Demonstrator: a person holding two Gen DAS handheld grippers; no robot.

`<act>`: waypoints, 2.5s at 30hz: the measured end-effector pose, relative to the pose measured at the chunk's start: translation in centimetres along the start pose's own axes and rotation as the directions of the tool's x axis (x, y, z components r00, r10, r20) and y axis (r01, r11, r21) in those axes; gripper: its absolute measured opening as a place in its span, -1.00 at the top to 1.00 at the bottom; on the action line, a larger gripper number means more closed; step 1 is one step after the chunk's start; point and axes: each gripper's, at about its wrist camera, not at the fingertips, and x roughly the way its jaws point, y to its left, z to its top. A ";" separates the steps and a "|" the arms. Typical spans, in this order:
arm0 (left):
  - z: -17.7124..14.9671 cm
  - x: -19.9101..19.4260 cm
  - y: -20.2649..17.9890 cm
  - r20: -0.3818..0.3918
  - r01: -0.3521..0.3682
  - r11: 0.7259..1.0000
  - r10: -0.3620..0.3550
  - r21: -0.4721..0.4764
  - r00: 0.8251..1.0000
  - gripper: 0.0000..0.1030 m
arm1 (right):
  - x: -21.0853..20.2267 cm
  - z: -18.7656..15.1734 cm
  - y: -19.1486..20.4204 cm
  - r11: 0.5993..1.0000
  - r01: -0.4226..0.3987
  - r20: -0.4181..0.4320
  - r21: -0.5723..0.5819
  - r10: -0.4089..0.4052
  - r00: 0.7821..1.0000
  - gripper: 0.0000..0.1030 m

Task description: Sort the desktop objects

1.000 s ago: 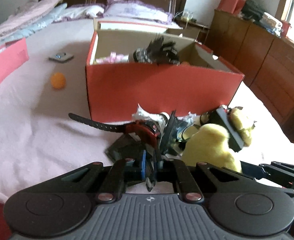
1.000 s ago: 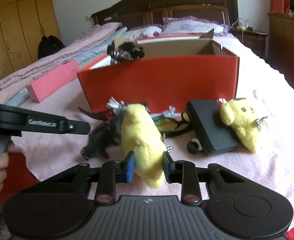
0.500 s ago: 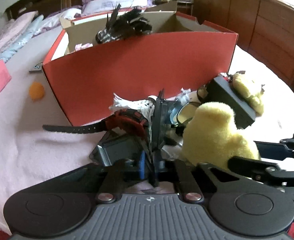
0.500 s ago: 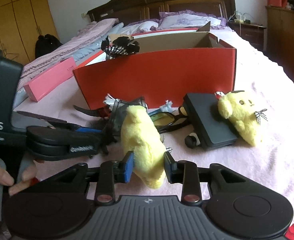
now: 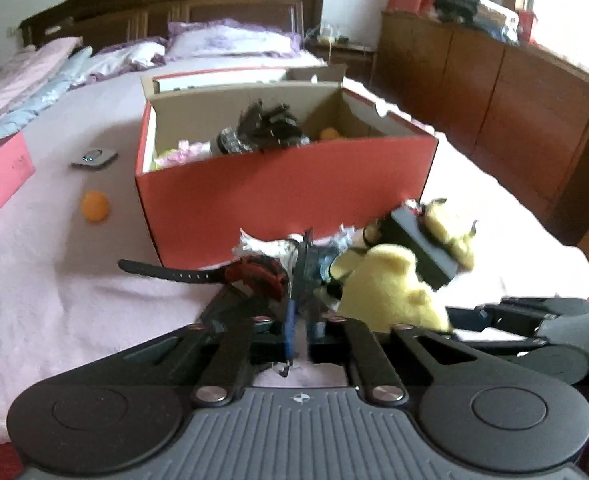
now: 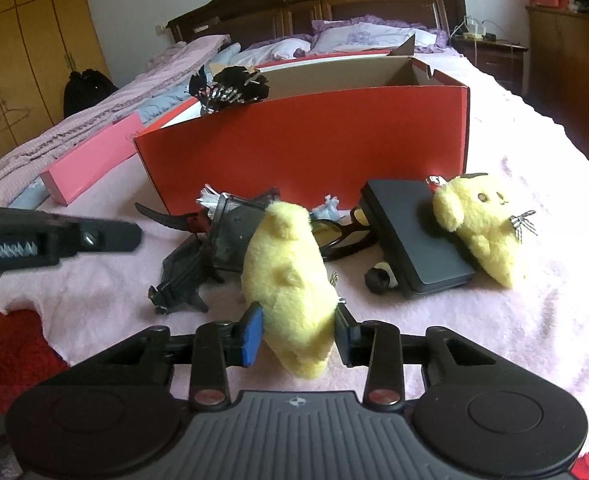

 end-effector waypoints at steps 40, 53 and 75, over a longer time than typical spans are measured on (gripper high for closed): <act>-1.2 2.6 -0.1 -0.045 -0.023 1.000 0.023 -0.008 0.999 0.13 | -1.5 -0.5 0.6 0.999 0.041 0.017 -0.017 -0.041 0.999 0.22; -3.1 2.2 0.4 -0.058 -0.068 0.997 0.066 -0.021 0.996 -0.15 | -1.5 2.2 3.2 0.996 -0.025 0.038 -0.089 0.029 0.999 0.22; -5.3 0.5 2.4 -0.078 -0.107 0.991 0.101 -0.075 0.992 -0.10 | 1.9 3.2 4.5 0.993 -0.119 -0.076 0.020 0.120 0.990 0.94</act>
